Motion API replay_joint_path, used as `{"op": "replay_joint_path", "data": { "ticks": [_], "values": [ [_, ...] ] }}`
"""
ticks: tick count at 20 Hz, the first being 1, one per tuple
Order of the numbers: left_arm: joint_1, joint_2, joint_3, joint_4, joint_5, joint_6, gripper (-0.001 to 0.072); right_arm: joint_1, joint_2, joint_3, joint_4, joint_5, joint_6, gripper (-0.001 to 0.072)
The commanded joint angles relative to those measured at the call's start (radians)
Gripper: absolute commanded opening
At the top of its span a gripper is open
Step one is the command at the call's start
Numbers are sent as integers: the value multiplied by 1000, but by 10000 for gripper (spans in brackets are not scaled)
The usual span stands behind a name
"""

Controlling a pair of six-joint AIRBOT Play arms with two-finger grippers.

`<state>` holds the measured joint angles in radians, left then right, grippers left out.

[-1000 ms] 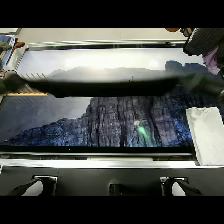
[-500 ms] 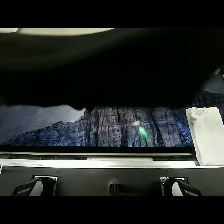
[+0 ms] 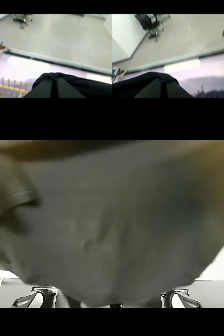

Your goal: Fold the clothes and pants, and hang the long-sleeved shirts on hangers.

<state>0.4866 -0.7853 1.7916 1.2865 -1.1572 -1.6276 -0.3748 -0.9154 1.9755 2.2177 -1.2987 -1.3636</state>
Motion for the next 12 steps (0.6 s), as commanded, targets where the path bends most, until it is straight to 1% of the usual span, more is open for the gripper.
{"op": "replay_joint_path", "data": {
  "ticks": [1, 3, 5, 7, 8, 10, 12],
  "values": [
    [-31, -188, -17, -65, -76, 123, 18, 0, -200, 2, 37, -187, 47, 28],
    [-89, -331, -51, -64, -73, 143, 18, 0, -336, 2, 40, -248, 37, 28],
    [-151, -501, -64, -64, -64, 175, 18, 1, -480, 2, 39, -272, 23, 28],
    [-205, -672, -65, -57, -14, 201, 18, 40, -631, 2, -11, -252, -43, 28],
    [-231, -758, -65, -44, 38, 200, 18, 71, -715, 2, -42, -222, -89, 28],
    [-268, -906, -65, -41, 154, 195, 18, 135, -879, 2, -71, -138, -137, 28],
    [-295, -1017, -65, -40, 256, 161, 18, 175, -1015, 2, -119, -9, -144, 28]
  ]
}}
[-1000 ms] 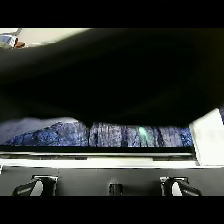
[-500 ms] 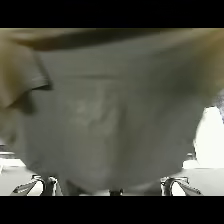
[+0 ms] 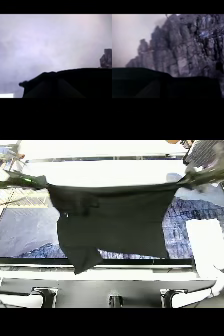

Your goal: Fold the clothes and pants, and hang the long-sleeved shirts on hangers.

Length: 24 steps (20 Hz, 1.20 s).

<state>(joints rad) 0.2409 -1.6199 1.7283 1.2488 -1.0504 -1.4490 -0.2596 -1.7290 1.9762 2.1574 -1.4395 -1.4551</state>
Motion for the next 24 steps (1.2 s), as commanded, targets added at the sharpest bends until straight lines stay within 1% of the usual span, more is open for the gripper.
{"op": "replay_joint_path", "data": {
  "ticks": [1, 2, 4, 6, 8, 11, 14, 17, 19, 22, 24],
  "values": [
    [-60, -225, -2, -3, 195, -39, 19, 66, -251, 2, -65, 194, -52, 28],
    [-67, -257, -2, -3, 229, -49, 18, 69, -290, 2, -61, 257, -52, 28],
    [-72, -288, -2, -3, 248, -53, 18, 70, -323, 2, -65, 333, -53, 28],
    [-69, -288, -2, 4, 227, -49, 19, 70, -322, 4, -76, 341, -53, 28],
    [-60, -275, -1, 12, 170, -31, 19, 70, -311, 5, -81, 270, -53, 28],
    [-34, -254, -1, 11, 43, -24, 19, 70, -295, 5, -132, 100, -52, 28],
    [-18, -231, -1, 11, -51, -18, 19, 70, -284, 5, -186, -40, -51, 28],
    [-3, -216, -1, 12, -150, 21, 19, 70, -282, 3, -206, -149, -49, 28],
    [5, -221, -1, 19, -203, 38, 19, 70, -282, 3, -218, -183, -49, 28],
    [7, -245, -2, 21, -261, 108, 19, 70, -283, 1, -228, -193, -47, 28],
    [7, -266, -2, 35, -267, 114, 19, 70, -290, 1, -237, -193, -41, 28]
  ]
}}
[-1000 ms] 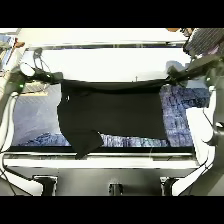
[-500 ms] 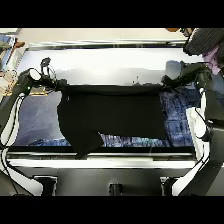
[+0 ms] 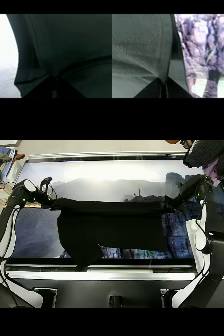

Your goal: Fold the clothes and pants, and hang the long-sleeved shirts on hangers.

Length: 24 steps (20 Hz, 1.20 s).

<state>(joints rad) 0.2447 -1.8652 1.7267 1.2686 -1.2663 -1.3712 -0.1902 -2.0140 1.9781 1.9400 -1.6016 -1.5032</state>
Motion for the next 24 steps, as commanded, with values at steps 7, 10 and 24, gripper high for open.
{"op": "replay_joint_path", "data": {
  "ticks": [7, 10, 24],
  "values": [
    [3, -67, 0, 15, -51, 37, 19, 2, -20, -98, -25, -42, 6, 29],
    [3, -71, 0, 15, -51, 36, 75, 3, -20, -130, -28, -14, 7, 242],
    [322, 485, -594, -105, -69, 3, 473, -258, 471, -557, 176, 88, -248, 494]
  ]
}}
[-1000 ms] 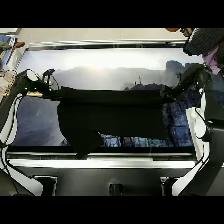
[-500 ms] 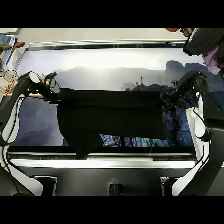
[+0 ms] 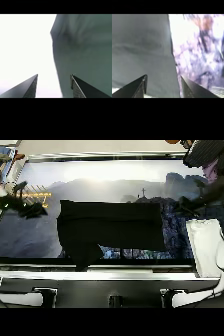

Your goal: Fold the clothes and pants, and hang the long-sleeved shirts on hangers.

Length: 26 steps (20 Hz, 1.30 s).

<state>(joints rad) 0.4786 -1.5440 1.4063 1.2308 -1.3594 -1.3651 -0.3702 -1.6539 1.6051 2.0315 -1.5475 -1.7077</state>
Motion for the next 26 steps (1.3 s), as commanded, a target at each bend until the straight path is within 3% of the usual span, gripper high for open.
{"op": "replay_joint_path", "data": {
  "ticks": [1, 5, 10, 15, 24, 25, 26],
  "values": [
    [105, 232, -405, -101, 41, -3, 473, -82, 146, -257, 84, 47, -48, 493],
    [110, 418, -766, -213, 113, -3, 473, -61, 232, -426, 106, 97, -54, 493],
    [99, 455, -962, -326, 127, 34, 472, -42, 297, -460, 127, 93, -54, 492],
    [-27, 455, -1008, -380, 200, 34, 472, -42, 356, -460, 130, 90, -53, 492],
    [-275, 452, -1008, -457, 477, 18, 468, -42, 376, -461, 130, 84, -54, 483],
    [-296, 452, -1008, -457, 504, 11, 457, -42, 376, -461, 130, 86, -55, 483],
    [-314, 451, -1008, -457, 520, 11, 372, -42, 376, -461, 130, 88, -55, 483]
  ]
}}
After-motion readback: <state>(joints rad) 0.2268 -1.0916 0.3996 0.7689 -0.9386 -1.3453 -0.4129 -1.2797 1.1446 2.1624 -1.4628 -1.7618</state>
